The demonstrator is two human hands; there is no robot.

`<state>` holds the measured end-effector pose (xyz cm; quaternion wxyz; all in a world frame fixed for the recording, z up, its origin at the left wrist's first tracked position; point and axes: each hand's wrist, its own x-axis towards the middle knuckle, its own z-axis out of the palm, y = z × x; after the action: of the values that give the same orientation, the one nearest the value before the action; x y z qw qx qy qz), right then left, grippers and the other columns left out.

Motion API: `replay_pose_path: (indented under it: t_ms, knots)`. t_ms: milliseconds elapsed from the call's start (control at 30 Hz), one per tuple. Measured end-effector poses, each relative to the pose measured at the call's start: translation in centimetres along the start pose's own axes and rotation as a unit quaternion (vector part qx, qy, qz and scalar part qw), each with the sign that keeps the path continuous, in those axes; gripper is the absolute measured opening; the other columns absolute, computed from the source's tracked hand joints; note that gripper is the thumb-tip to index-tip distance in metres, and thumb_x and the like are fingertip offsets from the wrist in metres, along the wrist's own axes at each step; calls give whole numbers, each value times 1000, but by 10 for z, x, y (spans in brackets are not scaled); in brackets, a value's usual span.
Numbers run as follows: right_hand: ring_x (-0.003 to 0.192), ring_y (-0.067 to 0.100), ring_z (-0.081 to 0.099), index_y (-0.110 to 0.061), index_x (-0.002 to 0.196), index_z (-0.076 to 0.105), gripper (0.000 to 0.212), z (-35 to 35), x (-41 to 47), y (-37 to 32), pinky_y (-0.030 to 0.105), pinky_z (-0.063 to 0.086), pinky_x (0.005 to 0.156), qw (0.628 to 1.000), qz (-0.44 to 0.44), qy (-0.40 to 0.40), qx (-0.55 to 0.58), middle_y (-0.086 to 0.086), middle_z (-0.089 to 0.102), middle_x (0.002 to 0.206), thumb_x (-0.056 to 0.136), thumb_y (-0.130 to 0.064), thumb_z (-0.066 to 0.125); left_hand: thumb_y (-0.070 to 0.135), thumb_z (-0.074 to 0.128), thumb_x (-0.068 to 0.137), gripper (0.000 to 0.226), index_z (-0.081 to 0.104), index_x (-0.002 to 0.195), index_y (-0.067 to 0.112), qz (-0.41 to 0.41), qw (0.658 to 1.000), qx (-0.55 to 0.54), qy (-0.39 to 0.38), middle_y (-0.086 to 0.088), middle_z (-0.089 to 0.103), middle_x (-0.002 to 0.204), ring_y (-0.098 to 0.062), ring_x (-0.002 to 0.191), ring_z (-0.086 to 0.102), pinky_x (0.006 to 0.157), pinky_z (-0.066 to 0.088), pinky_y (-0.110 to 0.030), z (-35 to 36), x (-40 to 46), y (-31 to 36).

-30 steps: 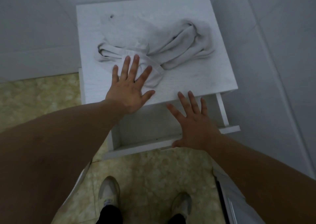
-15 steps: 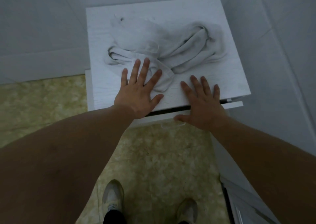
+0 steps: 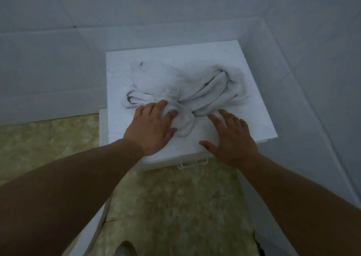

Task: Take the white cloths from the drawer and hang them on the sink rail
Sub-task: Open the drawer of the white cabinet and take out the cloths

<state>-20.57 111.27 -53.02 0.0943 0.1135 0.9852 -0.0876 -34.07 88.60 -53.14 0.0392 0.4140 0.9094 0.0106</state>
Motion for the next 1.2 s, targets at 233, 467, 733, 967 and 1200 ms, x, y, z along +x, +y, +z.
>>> replay_pose_path:
  t_ms: [233, 467, 733, 967, 1200]
  knots:
    - [153, 32, -12, -46, 155, -3, 112, -35, 65, -1, 62, 12, 119, 980, 111, 21, 161, 0, -15, 166, 67, -86, 54, 67, 31, 92, 75, 13, 153, 28, -117, 986, -18, 121, -15, 8, 162, -37, 148, 8, 117, 9, -57, -29, 44, -25]
    - [153, 33, -7, -55, 151, 1, 122, -34, 121, -13, 66, 7, 118, 965, 137, -11, 222, 4, -11, 167, 56, -82, 72, 93, 13, 71, 98, -18, 150, 43, -143, 983, -96, -57, -2, -25, 161, -26, 147, -26, 118, -2, -60, 6, 81, -40]
    - [147, 39, 12, -44, 147, 26, 102, 4, 110, -29, 61, 9, 117, 988, 68, 65, 121, 10, 16, 161, 60, -83, 62, 93, 34, 64, 95, 35, 140, 36, -170, 981, -76, 56, -7, 39, 144, -33, 131, 34, 102, 33, -53, 15, 88, -33]
    - [122, 40, 40, -19, 127, 59, 71, -13, 89, -36, 52, 42, 100, 971, -18, 137, 193, 19, 41, 134, 63, -41, 79, 78, 55, 72, 72, 50, 124, 28, -124, 981, -149, 10, -2, 59, 119, -26, 107, 60, 83, 45, -35, -17, 78, -20]
    - [122, 38, 43, -23, 121, 59, 68, -79, 30, -23, 48, 44, 99, 964, 4, 129, 234, 16, 40, 135, 61, -54, 63, 79, 56, 69, 67, 52, 118, 33, -101, 983, -154, 1, 6, 59, 106, -20, 96, 63, 76, 43, -30, -94, 55, 24]
